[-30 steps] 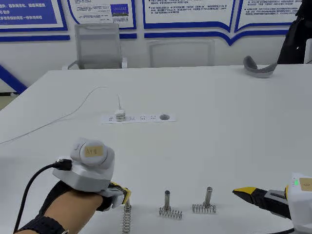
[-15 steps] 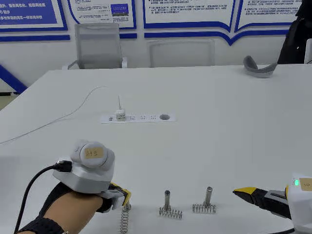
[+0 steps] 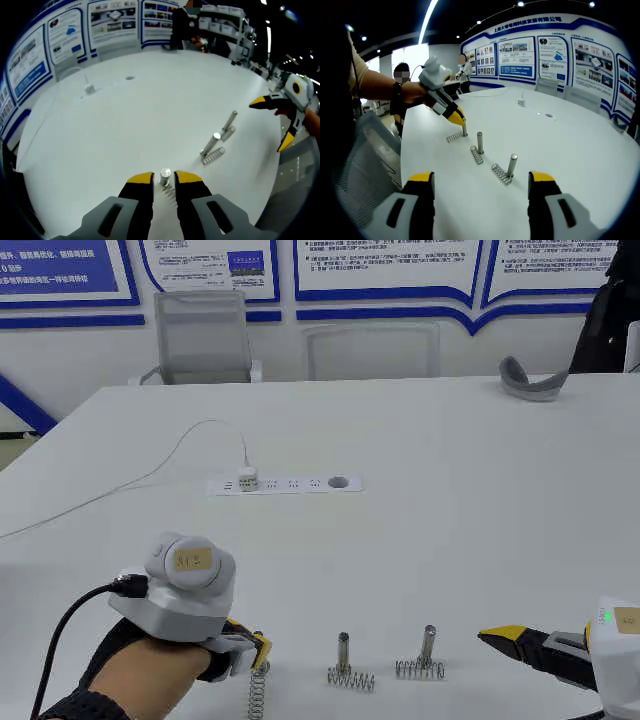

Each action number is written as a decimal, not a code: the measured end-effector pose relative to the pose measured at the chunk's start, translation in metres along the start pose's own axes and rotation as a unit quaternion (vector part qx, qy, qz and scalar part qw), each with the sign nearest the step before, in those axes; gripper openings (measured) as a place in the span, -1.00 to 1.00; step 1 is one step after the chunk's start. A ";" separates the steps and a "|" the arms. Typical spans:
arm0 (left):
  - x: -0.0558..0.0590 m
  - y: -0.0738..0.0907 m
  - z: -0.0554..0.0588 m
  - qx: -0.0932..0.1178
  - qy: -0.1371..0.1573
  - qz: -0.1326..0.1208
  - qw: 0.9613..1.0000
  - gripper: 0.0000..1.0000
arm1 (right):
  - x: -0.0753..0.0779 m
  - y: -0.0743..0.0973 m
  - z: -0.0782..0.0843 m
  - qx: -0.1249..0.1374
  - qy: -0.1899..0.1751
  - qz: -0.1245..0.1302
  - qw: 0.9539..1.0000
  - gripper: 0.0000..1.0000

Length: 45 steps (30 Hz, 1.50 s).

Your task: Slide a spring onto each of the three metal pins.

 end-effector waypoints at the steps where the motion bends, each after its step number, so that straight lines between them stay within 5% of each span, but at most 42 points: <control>1: 0.000 0.000 0.000 0.000 0.000 0.000 1.000 -0.67 | 0.000 0.000 0.000 0.000 0.001 0.000 1.000 0.56; 19: -0.001 0.005 0.011 -0.003 0.017 -0.001 1.000 -0.62 | -0.002 0.001 -0.001 0.001 0.003 -0.001 1.000 0.56; 45: 0.004 -0.001 0.042 -0.020 0.044 -0.006 0.999 -0.58 | 0.000 -0.001 0.000 0.003 0.001 -0.002 1.000 0.56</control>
Point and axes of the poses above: the centre of the closed fingertips' face, and the gripper's own axes: y roughly backward along the fingers, x roughly to its right, z roughly out of its underside, the point moved 1 cm from there along y, roughly backward along the fingers, and after that the axes turned 9 degrees about y, right-handed, at the moved point
